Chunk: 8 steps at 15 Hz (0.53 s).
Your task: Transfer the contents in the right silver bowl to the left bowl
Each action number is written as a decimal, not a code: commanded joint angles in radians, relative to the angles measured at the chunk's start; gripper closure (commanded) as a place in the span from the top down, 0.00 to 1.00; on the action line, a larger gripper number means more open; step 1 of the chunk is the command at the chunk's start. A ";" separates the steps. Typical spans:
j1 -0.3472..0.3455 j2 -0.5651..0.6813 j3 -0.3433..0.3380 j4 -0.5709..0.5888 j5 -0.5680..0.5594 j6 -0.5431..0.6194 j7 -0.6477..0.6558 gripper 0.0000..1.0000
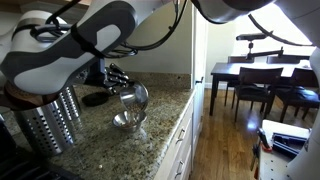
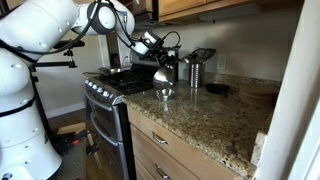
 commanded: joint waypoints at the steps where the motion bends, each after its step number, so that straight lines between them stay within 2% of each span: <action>1: 0.017 0.007 -0.015 -0.001 -0.028 -0.031 -0.001 0.08; 8: 0.022 0.014 -0.017 0.002 -0.055 -0.035 0.000 0.08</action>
